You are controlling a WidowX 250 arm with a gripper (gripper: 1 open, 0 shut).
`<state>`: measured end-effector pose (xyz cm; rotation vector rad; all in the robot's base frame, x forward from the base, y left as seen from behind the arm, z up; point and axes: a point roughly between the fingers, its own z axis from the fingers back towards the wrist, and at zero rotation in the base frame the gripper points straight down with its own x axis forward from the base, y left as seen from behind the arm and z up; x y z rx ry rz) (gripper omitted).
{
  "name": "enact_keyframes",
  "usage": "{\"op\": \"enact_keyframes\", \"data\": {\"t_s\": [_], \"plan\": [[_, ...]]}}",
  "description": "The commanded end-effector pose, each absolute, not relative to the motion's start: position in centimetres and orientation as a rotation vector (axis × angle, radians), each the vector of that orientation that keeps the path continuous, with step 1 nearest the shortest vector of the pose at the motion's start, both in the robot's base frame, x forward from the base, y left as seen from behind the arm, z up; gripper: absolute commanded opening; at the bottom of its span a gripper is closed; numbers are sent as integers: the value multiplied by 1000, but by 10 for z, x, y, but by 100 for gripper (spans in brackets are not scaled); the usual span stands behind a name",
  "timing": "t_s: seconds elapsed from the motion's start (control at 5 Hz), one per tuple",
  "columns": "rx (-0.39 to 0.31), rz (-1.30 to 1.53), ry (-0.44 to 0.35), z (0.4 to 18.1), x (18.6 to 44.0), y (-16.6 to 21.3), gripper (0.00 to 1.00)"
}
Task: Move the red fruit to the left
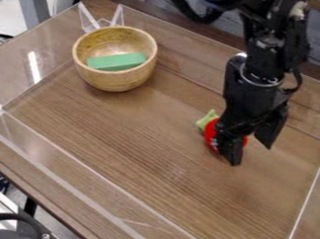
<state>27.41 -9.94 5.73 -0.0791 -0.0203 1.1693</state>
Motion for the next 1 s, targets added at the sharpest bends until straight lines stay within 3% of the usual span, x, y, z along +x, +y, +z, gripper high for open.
{"op": "enact_keyframes", "data": {"t_s": [0.0,0.4,0.8], "plan": [[-119,1209,-64,66,297,-100,100],[-113,1283,-82,64,313,-78,100],[-91,1318,-78,66,305,-70,100]]}}
